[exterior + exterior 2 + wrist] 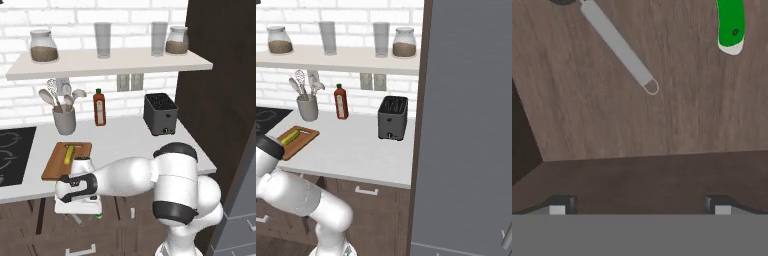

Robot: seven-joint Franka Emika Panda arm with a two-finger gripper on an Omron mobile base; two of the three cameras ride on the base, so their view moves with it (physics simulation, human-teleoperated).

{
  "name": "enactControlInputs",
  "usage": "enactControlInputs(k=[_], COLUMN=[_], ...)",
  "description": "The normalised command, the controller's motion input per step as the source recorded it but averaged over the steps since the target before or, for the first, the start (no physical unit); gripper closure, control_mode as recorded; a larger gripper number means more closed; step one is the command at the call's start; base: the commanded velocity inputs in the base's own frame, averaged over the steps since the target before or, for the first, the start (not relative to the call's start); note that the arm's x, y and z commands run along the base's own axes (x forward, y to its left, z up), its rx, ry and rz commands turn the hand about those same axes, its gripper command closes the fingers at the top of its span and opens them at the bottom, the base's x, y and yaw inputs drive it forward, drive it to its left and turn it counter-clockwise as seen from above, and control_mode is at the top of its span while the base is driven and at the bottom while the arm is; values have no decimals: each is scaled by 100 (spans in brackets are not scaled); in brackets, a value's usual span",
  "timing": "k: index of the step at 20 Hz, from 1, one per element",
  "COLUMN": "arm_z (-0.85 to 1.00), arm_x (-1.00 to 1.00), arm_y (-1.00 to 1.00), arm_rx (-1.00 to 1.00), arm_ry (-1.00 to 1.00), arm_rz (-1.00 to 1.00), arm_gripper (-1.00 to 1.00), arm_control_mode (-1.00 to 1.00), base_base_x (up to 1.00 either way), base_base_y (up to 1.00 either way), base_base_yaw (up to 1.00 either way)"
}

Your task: Place the appropriate cutting tool for cutting the cucumber skin on the cutting board.

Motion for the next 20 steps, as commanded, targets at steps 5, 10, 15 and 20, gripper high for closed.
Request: enactControlInputs(k=[5, 10, 15, 20], arm_z=[-50, -36, -1, 0], arm_x=[2, -4, -66, -97], arm_y=[21, 24, 3, -2], arm_rx=[-6, -8, -3, 0], arm_ry=[4, 5, 9, 13], arm_rz=[0, 0, 0, 0], arm_gripper=[-100, -100, -100, -100], arm_control_mode=[-100, -100, -100, -100], base_base_x=[0, 0, 0, 0], base_base_y=[0, 0, 0, 0], base_base_yaw=[0, 0, 0, 0])
